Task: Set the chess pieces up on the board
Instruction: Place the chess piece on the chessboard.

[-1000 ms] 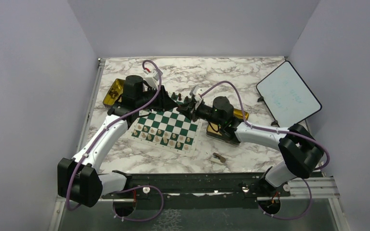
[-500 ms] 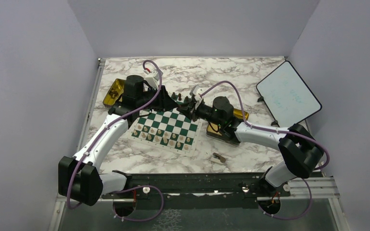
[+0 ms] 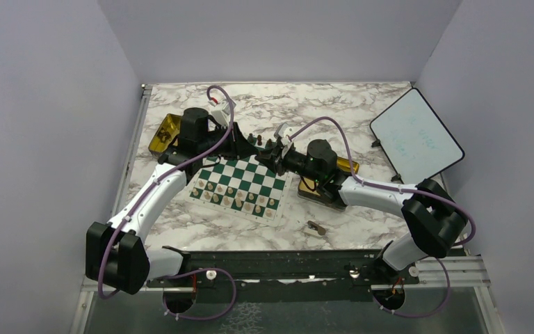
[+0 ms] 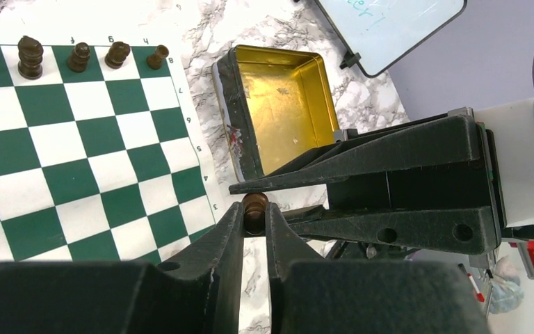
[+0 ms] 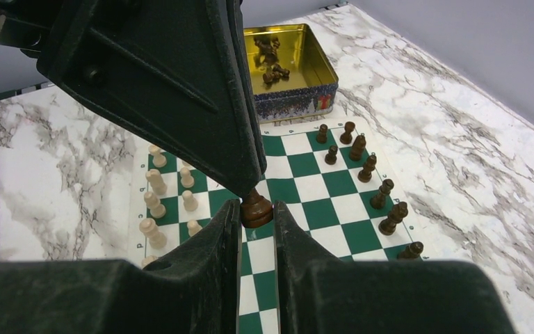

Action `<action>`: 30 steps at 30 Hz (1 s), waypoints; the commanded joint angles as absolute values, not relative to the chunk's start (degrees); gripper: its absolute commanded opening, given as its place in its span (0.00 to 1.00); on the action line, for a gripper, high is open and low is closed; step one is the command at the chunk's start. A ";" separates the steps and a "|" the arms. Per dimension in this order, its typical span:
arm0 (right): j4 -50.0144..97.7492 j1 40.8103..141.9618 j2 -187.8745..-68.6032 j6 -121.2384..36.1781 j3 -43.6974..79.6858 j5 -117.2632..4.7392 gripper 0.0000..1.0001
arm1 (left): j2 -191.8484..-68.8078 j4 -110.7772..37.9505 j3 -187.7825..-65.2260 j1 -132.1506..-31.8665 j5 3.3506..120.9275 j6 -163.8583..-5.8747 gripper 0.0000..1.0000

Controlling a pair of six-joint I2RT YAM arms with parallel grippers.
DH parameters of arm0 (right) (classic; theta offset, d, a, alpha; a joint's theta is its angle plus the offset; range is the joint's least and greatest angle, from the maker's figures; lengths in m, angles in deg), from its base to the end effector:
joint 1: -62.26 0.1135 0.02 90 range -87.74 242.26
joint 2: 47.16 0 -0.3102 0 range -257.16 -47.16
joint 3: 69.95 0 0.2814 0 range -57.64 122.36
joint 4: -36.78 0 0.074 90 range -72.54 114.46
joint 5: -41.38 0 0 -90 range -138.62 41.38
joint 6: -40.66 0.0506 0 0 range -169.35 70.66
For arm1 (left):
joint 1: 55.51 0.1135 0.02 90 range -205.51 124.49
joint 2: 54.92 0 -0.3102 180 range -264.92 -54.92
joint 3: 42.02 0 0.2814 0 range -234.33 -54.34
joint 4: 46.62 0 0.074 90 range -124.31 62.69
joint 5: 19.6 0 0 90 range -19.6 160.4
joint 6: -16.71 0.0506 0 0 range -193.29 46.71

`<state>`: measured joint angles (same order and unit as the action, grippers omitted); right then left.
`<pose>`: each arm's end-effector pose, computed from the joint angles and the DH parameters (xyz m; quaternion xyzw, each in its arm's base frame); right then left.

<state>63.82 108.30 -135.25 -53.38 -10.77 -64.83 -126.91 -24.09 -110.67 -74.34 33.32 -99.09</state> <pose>0.2526 0.2823 0.2835 -0.3899 0.6030 0.3413 0.6065 0.2816 -0.1283 0.3422 0.1196 0.8122 -0.4404 0.3633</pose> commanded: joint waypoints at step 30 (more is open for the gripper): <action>54.84 108.59 -107.90 -45.13 -24.00 -40.07 1.00 | -145.93 -15.11 -127.24 -77.21 71.36 -86.04 0.13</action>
<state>60.06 108.32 -112.06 -45.49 -23.16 -47.89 -141.84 -16.51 -123.35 -76.66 60.82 -87.99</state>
